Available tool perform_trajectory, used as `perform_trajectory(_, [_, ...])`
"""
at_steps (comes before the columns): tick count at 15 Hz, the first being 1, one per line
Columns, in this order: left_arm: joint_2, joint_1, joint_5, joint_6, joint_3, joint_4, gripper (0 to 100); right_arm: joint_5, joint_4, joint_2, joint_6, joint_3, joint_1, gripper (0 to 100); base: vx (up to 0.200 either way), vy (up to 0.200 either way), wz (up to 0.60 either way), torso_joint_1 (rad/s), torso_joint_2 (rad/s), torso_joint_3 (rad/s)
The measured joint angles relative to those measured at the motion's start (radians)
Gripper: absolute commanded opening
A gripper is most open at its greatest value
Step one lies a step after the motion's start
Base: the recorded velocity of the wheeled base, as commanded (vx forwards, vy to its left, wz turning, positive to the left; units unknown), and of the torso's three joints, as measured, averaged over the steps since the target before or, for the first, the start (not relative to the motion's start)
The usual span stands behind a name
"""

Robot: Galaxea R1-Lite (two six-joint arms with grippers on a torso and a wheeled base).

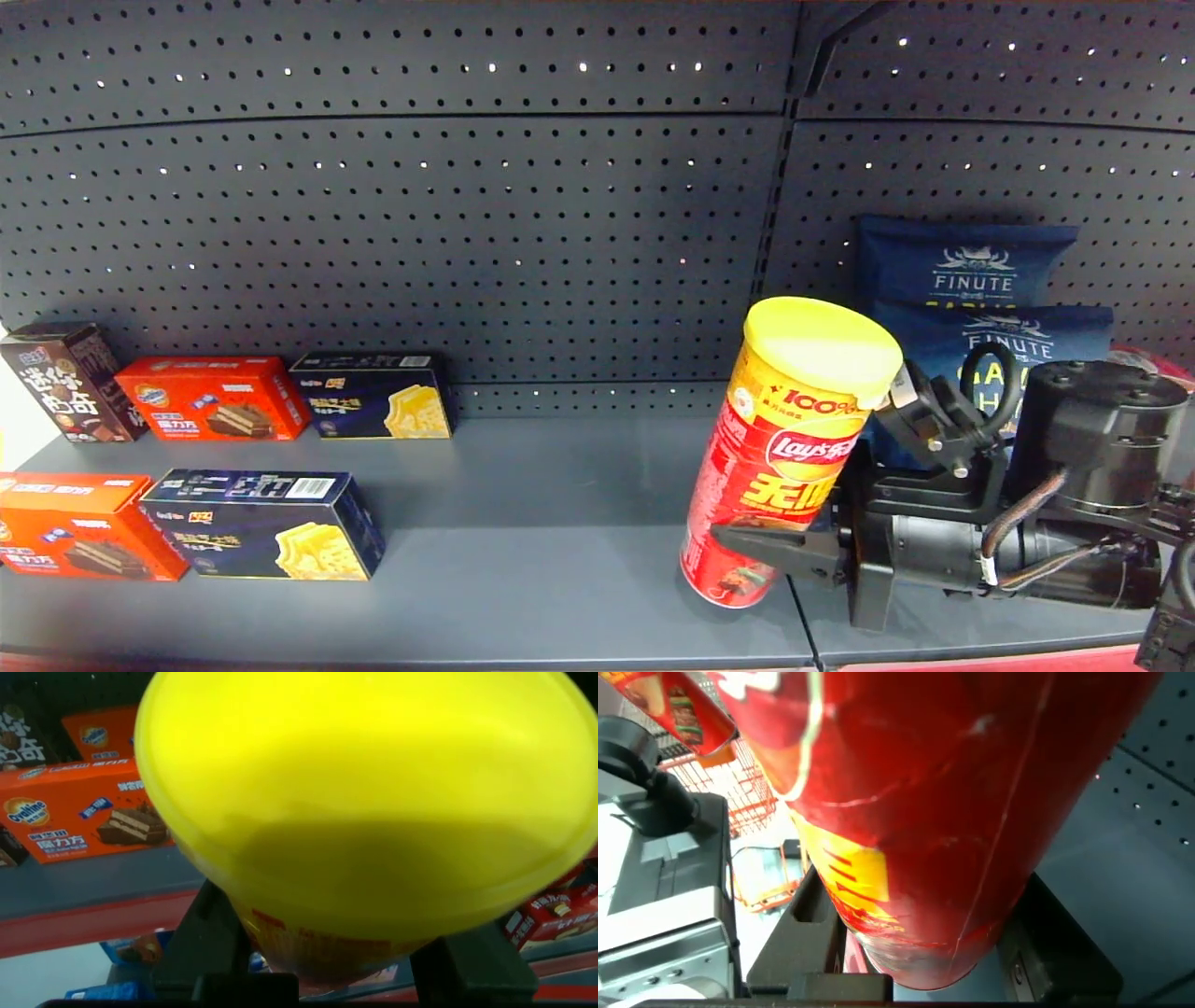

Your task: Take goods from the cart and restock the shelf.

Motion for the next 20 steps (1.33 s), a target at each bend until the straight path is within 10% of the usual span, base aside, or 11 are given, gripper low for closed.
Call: perform_trajectory(20, [0.0, 0.0, 0.002, -0.002, 0.052, -0.002, 0, -0.008, -0.147, 0.29, 0.029, -0.077, 0.053, 0, 0.0, 0.0, 0.0, 0.0, 0.0, 0.0])
